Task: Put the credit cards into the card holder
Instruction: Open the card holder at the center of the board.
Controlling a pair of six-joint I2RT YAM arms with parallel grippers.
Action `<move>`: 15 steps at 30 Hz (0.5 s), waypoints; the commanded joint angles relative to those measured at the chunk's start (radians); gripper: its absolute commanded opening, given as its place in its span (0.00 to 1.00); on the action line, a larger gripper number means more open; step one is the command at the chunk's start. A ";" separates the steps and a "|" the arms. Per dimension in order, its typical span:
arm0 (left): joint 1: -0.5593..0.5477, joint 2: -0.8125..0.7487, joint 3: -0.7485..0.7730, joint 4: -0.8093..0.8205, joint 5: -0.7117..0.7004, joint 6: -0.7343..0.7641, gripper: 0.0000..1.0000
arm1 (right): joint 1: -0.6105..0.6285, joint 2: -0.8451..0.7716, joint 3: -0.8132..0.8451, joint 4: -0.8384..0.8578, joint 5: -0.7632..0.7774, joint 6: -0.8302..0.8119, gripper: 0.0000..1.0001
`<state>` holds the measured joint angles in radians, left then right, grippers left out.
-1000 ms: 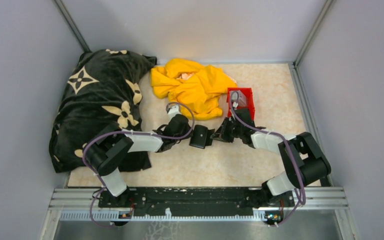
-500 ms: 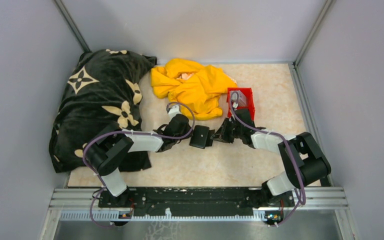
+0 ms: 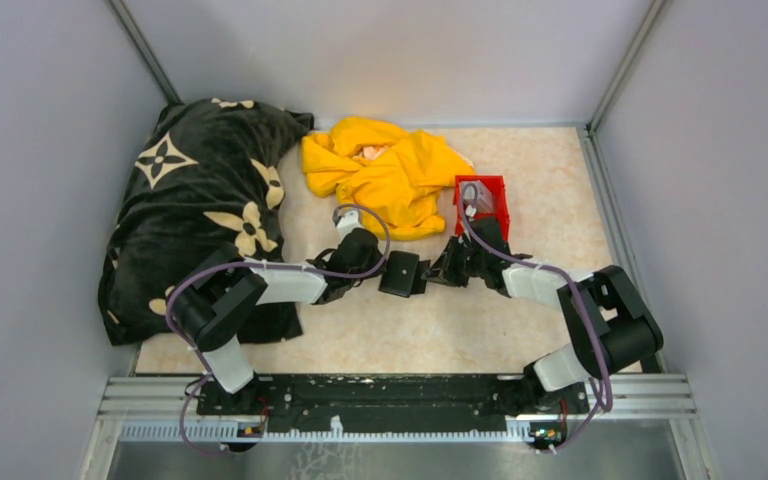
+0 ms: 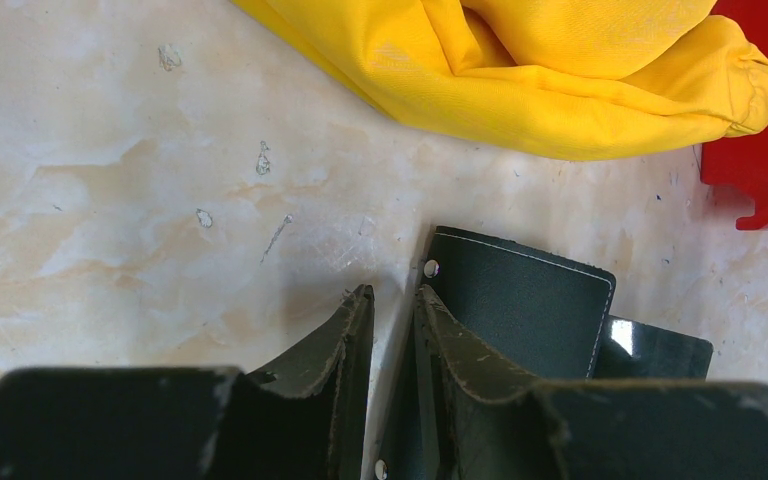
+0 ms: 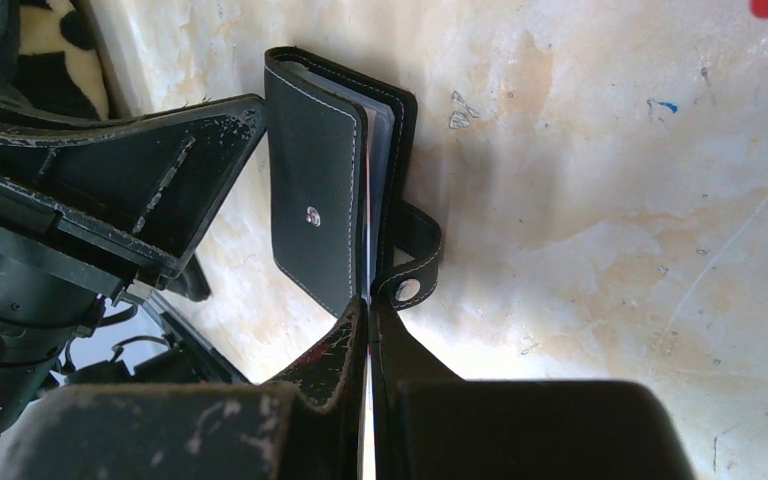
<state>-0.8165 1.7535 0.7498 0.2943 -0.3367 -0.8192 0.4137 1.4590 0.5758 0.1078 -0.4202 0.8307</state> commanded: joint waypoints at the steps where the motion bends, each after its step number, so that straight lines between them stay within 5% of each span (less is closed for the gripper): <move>1: -0.025 0.119 -0.068 -0.318 0.097 0.008 0.30 | -0.007 -0.034 0.019 0.010 0.009 -0.022 0.00; 15: -0.029 0.124 -0.066 -0.318 0.103 0.013 0.30 | -0.007 -0.004 0.017 0.037 0.005 -0.020 0.00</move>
<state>-0.8177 1.7550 0.7544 0.2871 -0.3386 -0.8188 0.4137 1.4593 0.5758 0.1051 -0.4202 0.8303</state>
